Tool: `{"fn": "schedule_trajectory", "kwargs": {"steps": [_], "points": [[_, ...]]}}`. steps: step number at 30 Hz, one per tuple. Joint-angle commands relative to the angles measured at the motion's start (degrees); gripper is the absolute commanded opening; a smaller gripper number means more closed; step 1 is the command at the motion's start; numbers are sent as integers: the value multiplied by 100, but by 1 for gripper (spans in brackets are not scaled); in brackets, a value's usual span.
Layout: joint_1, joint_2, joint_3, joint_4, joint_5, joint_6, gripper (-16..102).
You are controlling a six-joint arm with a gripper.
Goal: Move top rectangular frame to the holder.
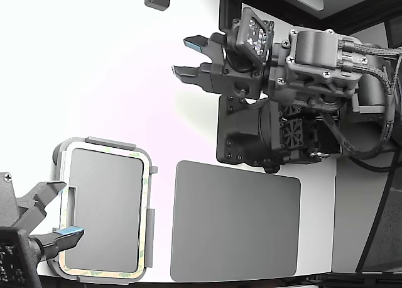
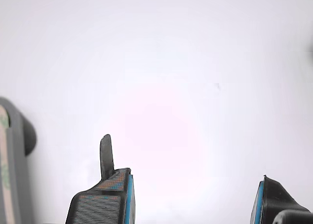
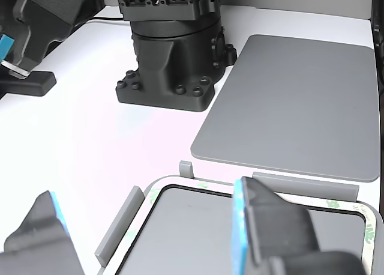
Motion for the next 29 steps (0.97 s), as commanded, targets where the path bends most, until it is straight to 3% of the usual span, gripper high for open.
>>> {"fn": "schedule_trajectory", "kwargs": {"steps": [1, 13, 16, 29], "points": [[-97, 844, 659, -343, 18, 0, 100], [44, 2575, 1934, -97, -149, -211, 100], [62, 2575, 1934, -88, 9, -79, 100], [53, 2575, 1934, -105, -105, -167, 100]]}}
